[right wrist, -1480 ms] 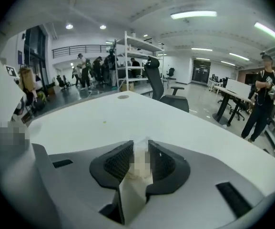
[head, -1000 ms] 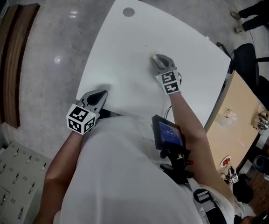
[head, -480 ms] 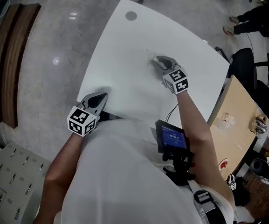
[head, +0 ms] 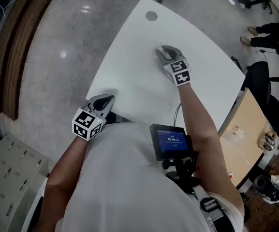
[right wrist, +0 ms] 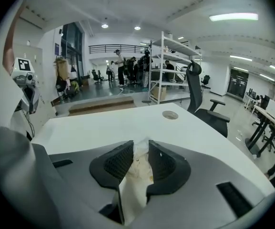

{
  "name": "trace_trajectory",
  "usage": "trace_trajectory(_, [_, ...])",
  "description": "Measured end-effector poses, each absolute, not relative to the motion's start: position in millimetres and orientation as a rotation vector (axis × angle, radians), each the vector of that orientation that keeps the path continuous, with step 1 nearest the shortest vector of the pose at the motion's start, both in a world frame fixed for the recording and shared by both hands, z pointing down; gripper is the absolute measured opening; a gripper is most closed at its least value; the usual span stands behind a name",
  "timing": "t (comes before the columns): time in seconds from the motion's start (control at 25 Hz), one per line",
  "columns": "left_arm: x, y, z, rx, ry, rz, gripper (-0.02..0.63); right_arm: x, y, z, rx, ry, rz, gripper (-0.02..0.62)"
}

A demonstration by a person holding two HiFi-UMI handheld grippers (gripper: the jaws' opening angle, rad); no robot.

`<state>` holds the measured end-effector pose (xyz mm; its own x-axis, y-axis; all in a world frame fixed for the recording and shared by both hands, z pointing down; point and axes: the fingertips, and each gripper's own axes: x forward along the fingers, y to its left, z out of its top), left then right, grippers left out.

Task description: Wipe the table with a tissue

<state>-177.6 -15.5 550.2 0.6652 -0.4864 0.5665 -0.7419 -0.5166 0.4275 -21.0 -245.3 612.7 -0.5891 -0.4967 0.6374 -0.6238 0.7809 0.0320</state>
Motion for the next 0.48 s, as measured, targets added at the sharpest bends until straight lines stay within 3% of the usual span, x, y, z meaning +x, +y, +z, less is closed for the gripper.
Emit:
trace_trajectory(0.24, [-191.5,-19.0,552.4,2.2,-0.973,0.493,0.005,-41.0,-244.5,628.6,0.75,-2.221,0.115,0.097])
trace_trajectory(0.48, [-185.6,-21.9,550.9,2.223,-0.937,0.502,0.005,-18.6,-242.6,628.9,0.828,-2.145,0.082,0.097])
